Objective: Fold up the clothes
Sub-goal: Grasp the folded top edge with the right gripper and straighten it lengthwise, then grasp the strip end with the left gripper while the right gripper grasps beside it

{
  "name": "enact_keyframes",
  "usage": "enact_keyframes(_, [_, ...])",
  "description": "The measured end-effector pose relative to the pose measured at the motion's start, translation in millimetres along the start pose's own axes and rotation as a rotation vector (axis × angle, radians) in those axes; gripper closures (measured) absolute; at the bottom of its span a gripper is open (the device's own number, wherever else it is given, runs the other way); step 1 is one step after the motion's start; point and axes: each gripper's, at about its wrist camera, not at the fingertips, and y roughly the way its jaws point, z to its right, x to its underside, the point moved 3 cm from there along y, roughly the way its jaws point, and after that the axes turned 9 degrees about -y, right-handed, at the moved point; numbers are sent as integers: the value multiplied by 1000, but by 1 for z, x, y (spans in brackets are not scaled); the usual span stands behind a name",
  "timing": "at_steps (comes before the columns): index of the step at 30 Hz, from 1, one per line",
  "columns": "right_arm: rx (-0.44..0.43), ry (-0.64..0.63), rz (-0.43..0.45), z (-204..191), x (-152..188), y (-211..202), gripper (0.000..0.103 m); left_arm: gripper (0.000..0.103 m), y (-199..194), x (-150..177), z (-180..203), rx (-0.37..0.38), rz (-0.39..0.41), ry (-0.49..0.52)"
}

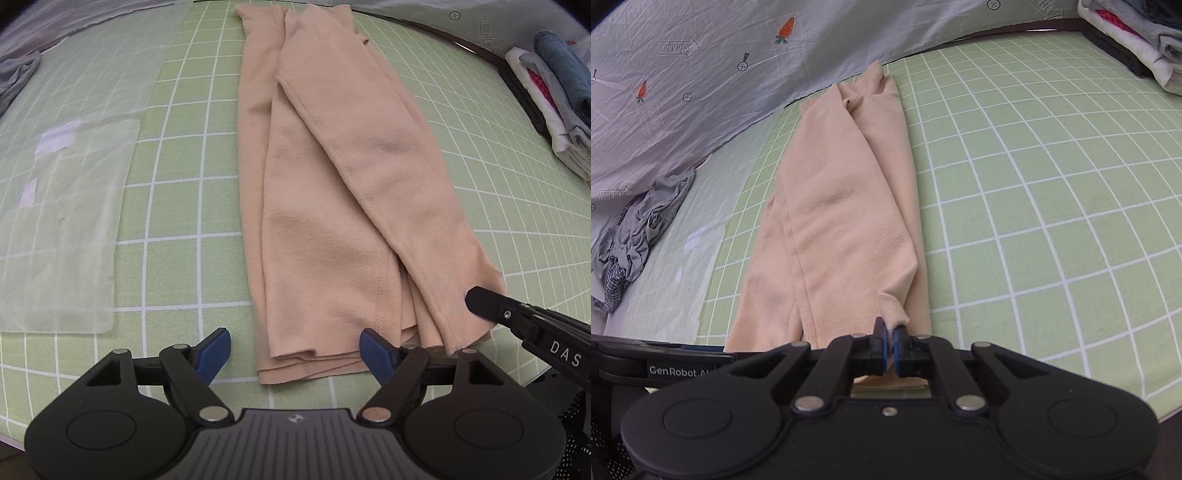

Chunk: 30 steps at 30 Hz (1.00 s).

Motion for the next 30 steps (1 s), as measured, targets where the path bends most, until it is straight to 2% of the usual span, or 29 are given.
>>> enact_keyframes(7, [15, -35, -36, -4, 1, 6, 96, 18, 0, 8, -4, -29, 11, -16])
enact_keyframes(9, [21, -48, -3, -4, -3, 0, 87, 18, -1, 8, -7, -45, 22, -36])
enact_keyframes(11, [38, -56, 27, -3, -7, -5, 62, 18, -2, 8, -11, -46, 33, -60])
enact_keyframes(17, [64, -34, 7, 6, -8, 2, 50, 19, -5, 10, -14, -17, 46, -105])
enact_keyframes(23, [65, -37, -29, 6, -4, 10, 49, 22, -5, 19, -6, 9, 41, -79])
enact_keyframes(28, [45, -44, -32, 3, -3, 12, 56, 41, -5, 29, -3, 29, 44, -54])
enact_keyframes(30, [45, -54, -32, 1, -3, 12, 57, 44, -5, 31, 0, 35, 44, -36])
